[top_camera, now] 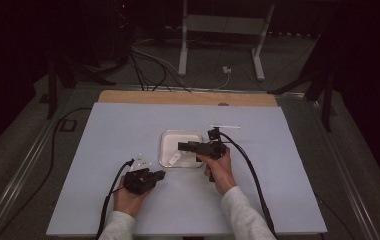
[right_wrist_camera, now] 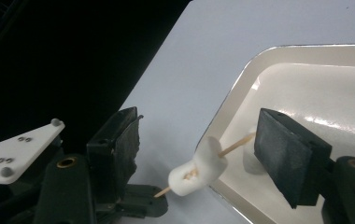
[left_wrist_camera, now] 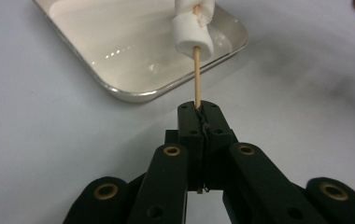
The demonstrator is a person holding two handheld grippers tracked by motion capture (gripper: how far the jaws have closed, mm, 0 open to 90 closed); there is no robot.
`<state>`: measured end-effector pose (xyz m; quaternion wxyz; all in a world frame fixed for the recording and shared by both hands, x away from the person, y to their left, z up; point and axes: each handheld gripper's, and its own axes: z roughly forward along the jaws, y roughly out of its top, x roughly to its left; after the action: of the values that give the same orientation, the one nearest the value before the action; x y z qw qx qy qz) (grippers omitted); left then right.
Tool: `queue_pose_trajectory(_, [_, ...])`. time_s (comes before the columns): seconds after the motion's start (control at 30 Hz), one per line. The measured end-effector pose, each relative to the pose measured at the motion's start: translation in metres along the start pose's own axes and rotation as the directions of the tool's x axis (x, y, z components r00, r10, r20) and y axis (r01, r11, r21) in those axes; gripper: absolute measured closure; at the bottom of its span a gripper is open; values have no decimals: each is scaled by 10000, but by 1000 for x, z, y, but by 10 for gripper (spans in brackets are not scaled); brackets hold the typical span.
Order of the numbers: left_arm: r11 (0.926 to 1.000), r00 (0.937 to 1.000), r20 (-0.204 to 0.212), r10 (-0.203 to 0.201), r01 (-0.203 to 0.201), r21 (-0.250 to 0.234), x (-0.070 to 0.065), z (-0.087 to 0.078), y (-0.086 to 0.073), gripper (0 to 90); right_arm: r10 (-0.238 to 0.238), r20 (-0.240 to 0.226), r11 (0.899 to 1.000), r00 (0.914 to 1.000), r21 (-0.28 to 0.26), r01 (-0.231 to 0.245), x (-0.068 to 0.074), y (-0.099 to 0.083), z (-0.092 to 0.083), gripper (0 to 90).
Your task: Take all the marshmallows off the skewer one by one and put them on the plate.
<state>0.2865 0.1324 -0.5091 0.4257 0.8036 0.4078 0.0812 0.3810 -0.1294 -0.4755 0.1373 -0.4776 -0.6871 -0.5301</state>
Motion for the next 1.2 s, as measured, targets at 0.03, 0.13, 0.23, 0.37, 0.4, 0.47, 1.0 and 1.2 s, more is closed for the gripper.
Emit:
queue_pose_trajectory(0.03, [9999, 9999, -102, 20, -18, 119, 0, 1, 0, 900, 38, -55, 10000, 10000, 28, -37, 0, 0, 0, 314])
queue_pose_trajectory(0.13, [9997, 10000, -99, -7, 9, 233, 1, 4, -2, 900, 42, -127, 10000, 9999, 16, -41, 0, 0, 0, 316])
queue_pose_trajectory(0.23, [9999, 10000, -83, -8, 10, 128, 1, 3, -1, 900, 1, -29, 9999, 10000, 105, -1, 0, -1, 2, 316])
queue_pose_trajectory(0.37, [9999, 10000, 53, -32, 32, -129, 0, 1, -1, 900, -25, 143, 9993, 9999, 368, 20, -1, -5, 6, 316])
queue_pose_trajectory(0.4, [9998, 9999, 132, -72, 75, -184, 0, 0, -1, 900, -29, 172, 9991, 9998, 418, 22, -1, -6, 7, 319])
queue_pose_trajectory(0.47, [9996, 9998, 165, -93, 98, -261, 0, -1, 0, 900, -32, 218, 9988, 9998, 486, 21, 0, -8, 9, 334])
queue_pose_trajectory(1.0, [9917, 9969, 596, -519, 585, -1146, -1, -11, 3, 900, 178, 280, 9982, 9994, 565, -194, 3, -17, 20, 457])
queue_pose_trajectory(1.2, [9870, 9954, 739, -614, 716, -1438, -1, -15, 4, 900, 550, -589, 9978, 9967, 391, -528, 4, -18, 21, 620])
